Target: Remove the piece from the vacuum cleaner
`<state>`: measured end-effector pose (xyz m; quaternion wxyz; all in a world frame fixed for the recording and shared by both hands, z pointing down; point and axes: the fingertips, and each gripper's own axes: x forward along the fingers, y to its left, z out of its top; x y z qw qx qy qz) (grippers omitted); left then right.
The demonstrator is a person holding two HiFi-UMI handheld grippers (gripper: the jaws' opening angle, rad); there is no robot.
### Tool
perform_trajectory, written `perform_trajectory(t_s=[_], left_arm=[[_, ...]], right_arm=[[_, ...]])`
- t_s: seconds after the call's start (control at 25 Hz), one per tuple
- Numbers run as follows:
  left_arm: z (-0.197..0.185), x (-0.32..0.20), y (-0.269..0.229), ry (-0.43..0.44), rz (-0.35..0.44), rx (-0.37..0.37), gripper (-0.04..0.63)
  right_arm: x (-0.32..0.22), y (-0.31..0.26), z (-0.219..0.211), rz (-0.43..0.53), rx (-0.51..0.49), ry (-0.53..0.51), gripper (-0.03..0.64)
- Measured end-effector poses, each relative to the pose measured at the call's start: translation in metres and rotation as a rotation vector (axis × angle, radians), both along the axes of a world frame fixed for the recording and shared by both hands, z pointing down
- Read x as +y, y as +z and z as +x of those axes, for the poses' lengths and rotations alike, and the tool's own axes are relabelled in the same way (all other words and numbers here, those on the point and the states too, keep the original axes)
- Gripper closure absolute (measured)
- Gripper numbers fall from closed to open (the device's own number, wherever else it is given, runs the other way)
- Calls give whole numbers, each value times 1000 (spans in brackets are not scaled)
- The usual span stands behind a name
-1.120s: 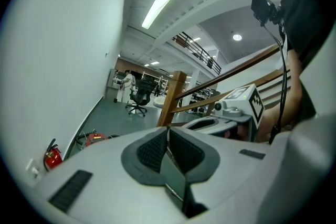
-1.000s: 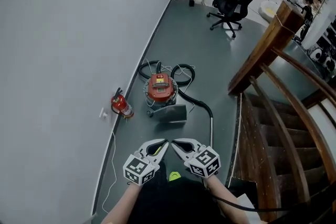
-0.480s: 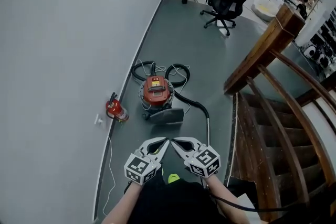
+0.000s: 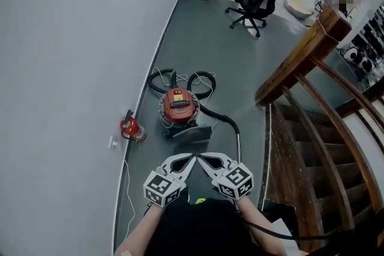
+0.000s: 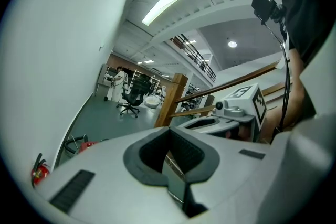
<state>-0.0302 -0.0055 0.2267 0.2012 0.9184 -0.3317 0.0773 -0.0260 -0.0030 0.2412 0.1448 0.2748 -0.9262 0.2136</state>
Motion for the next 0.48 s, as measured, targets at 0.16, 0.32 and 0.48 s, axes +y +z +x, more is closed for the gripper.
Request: perform_trajectory(t_s=[0.16,0.32,0.48], left_arm=[[-7,-14,-4,13,10,-16,586],[-13,-29,-6,24,29,-31,586],[-12,-39,-4,24,26,-37,586]], right_arm=[[-17,-8,-7,18,-7,8,601],[-32,-11,-13,43,-7,4,601],[-44,-10,-12,51,-6,1,601]])
